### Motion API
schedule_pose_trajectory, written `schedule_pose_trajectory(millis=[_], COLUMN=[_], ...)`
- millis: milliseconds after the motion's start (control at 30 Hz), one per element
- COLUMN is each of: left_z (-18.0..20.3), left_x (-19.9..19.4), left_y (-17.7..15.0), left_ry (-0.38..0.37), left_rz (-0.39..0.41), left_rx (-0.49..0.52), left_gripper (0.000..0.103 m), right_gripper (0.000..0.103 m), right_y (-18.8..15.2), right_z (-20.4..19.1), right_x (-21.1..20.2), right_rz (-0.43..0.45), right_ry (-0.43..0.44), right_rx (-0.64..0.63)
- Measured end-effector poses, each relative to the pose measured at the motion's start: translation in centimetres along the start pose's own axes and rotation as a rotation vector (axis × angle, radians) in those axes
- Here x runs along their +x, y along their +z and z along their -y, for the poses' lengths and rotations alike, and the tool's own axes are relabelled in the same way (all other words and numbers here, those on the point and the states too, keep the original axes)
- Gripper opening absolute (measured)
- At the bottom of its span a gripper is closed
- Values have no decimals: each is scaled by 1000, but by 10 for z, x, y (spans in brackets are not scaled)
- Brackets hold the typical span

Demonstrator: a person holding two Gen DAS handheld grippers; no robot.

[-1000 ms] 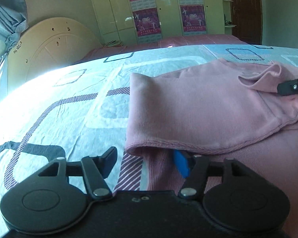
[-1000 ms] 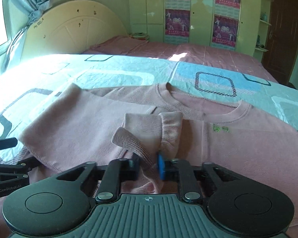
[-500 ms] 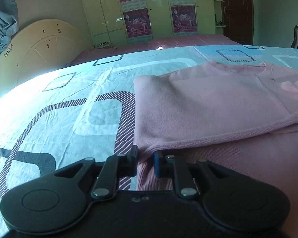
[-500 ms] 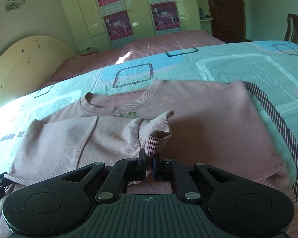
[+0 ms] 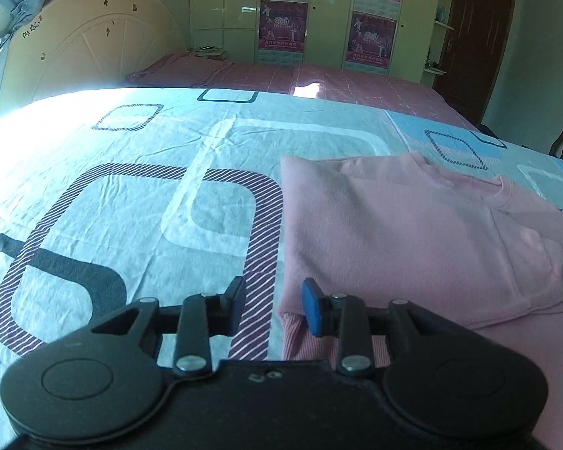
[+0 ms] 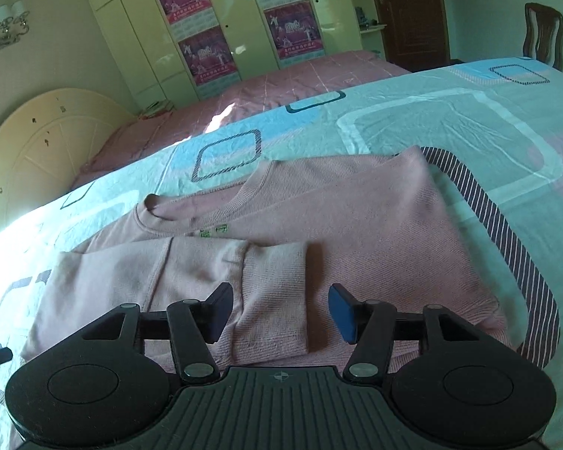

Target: Fold small clothes

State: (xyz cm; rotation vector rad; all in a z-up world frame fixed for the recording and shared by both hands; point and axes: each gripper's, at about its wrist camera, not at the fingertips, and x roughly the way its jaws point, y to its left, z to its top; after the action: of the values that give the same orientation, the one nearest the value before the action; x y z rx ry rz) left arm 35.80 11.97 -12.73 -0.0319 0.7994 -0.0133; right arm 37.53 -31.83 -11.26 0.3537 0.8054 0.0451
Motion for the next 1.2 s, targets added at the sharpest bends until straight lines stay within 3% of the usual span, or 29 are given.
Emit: schedule_pose_trajectory(millis=[233, 333, 367, 433, 600, 667, 700, 833, 900, 967, 1000, 1033, 1200], left_z=[22, 27, 27, 24, 21, 25, 25, 24, 25, 25, 25, 25, 31], left_x=[57, 79, 87, 100, 112, 114, 115, 117, 116, 115, 114, 114, 106], left_y=[38, 50, 53, 57, 58, 58, 58, 57, 57, 57, 57, 58, 62], left_ry=[2, 9, 16, 30, 34, 42, 42, 47, 48, 52, 54, 55, 55], left_rz=[1, 1, -6, -19, -25, -17, -15, -6, -3, -3, -5, -5, 22], left_rx=[-21, -12, -13, -38, -73, -52, -54, -62, -53, -48, -50, -53, -56], left_gripper=[32, 31, 30, 30, 31, 32, 32, 35, 35, 37, 38, 38, 36], right_gripper=[56, 54, 48, 15, 8, 8, 8, 8, 8, 16, 33, 43, 43], right_y=[6, 9, 9, 9, 9, 12, 12, 6, 8, 11, 13, 15, 23], right_z=[-2, -8, -11, -15, -27, -31, -30, -20, -19, -16, -15, -15, -34], right_x=[43, 50, 51, 54, 39, 25, 27, 61, 58, 53, 48, 42, 34], right_rz=[-30, -42, -45, -59, 31, 125, 131, -32, -20, -10, 14, 56, 119], right_ry=[-33, 1, 6, 26, 19, -36, -64, -76, -79, -86, -99, -107, -86], right_rx=[8, 3, -9, -29, -118, -176, -196, -178, -179, -161, -156, -159, -226])
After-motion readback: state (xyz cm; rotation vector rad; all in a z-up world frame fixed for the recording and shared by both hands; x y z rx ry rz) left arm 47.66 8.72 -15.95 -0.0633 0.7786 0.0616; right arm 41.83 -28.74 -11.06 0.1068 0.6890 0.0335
